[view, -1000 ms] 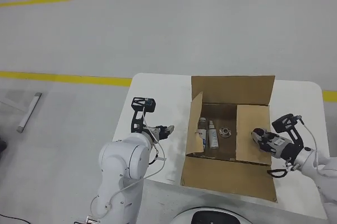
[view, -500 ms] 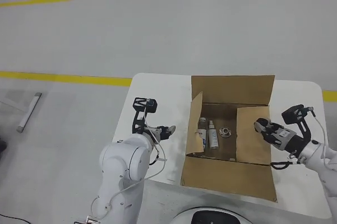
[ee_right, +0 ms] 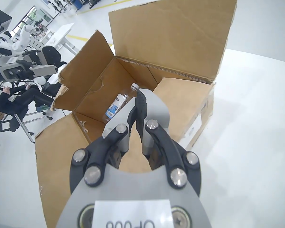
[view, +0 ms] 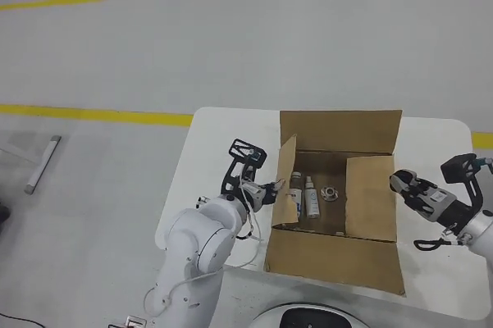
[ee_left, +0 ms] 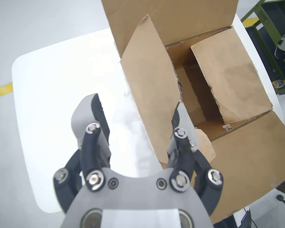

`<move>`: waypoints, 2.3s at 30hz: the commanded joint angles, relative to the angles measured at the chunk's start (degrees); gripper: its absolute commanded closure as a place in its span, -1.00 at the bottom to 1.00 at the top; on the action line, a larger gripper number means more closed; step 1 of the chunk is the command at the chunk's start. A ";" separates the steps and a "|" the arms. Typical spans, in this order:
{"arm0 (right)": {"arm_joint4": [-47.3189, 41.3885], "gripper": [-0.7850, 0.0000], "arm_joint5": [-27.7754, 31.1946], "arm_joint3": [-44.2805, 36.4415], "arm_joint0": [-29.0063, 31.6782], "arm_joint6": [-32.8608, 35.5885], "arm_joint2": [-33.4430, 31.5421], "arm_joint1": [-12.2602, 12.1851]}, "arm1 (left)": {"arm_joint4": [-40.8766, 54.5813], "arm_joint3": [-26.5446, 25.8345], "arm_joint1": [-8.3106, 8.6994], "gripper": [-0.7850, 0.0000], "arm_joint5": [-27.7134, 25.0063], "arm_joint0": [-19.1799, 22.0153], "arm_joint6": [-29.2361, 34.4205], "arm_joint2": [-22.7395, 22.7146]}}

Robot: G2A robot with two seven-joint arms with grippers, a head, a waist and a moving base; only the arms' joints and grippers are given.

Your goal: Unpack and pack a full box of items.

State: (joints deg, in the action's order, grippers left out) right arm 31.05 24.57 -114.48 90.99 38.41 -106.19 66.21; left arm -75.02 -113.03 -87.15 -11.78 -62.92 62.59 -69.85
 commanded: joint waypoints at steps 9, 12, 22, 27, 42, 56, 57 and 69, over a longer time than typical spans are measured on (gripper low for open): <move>-0.19 1.00 -0.56 0.40 0.02 -0.79 -0.14 -0.52 | 7.76 3.65 0.28 1.00 -6.80 1.19 0.21 4.05; -0.32 1.00 -0.78 0.46 0.16 -1.21 -0.34 -0.65 | 8.03 5.69 0.55 1.00 -10.53 1.94 1.02 5.64; -2.79 1.00 -8.46 -0.15 3.53 -8.16 -2.83 -0.40 | 8.86 13.12 0.70 0.96 -15.13 6.02 1.52 11.42; -3.73 1.00 -12.12 0.17 4.59 -9.11 -3.08 -0.30 | 8.45 15.30 0.61 1.00 -12.68 7.56 0.54 12.73; -5.45 1.00 -15.20 2.89 1.04 -8.69 -0.98 -0.55 | 5.47 16.62 0.86 1.00 -5.48 8.79 1.17 13.76; -15.97 1.00 -15.52 10.76 -5.24 -9.34 -2.27 -0.84 | 6.33 12.73 1.47 -1.00 -3.15 8.52 3.36 12.76; -16.90 1.00 -15.66 12.12 -6.24 -9.20 -2.30 -0.89 | 6.52 11.93 1.54 -1.00 -2.94 8.36 3.47 12.47; -17.23 1.00 -17.51 30.54 -25.05 -4.56 3.34 -1.90 | 6.15 0.88 2.97 -1.00 2.12 2.71 3.32 5.98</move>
State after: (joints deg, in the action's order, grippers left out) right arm 13.00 7.29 -85.21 67.73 33.59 -103.78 64.36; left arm -68.84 -111.22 -84.30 -10.11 -59.51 65.85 -63.33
